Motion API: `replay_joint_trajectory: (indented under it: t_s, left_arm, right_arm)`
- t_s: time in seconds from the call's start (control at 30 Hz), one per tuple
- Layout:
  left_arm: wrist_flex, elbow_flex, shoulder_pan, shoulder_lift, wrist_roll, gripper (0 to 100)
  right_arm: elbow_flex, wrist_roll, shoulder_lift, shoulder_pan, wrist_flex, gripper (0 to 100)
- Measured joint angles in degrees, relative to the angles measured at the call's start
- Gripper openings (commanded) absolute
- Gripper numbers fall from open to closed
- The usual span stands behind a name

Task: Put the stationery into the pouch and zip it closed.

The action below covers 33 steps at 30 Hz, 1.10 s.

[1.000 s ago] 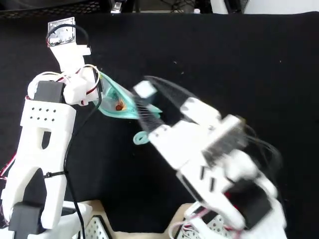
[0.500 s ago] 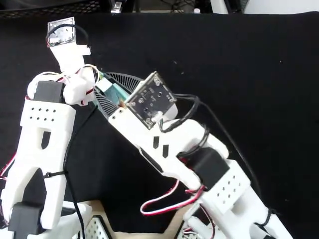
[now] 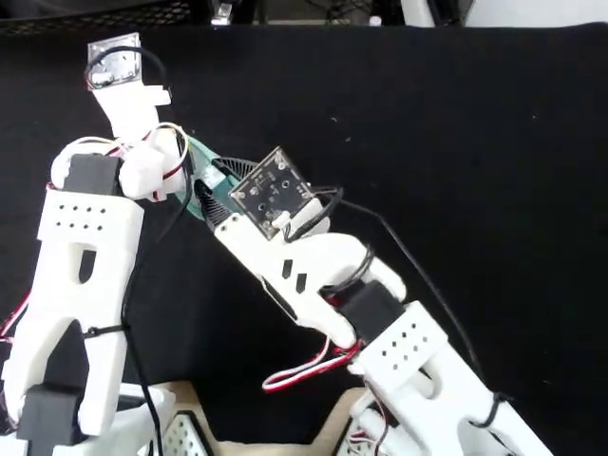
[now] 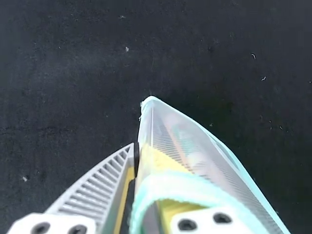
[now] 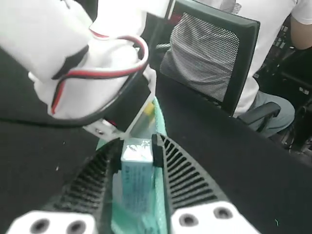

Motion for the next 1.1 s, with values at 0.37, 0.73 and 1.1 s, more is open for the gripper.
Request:
replay_joint_trajectory:
  t_s: [0.37, 0.73, 1.1]
  left_arm:
    - [0.00, 0.00, 0.00, 0.00, 0.00, 3]
    - [0.00, 0.00, -0.18, 0.00, 0.00, 3]
    - [1.67, -1.05, -0.18, 0.00, 0.00, 3]
  right_arm:
    - [-2.64, 0.00, -4.57, 0.26, 13.54, 23.1]
    - [-19.25, 0.09, -17.32, 0.79, 34.90, 22.7]
    - [-2.37, 1.41, -17.32, 13.27, 30.15, 22.6]
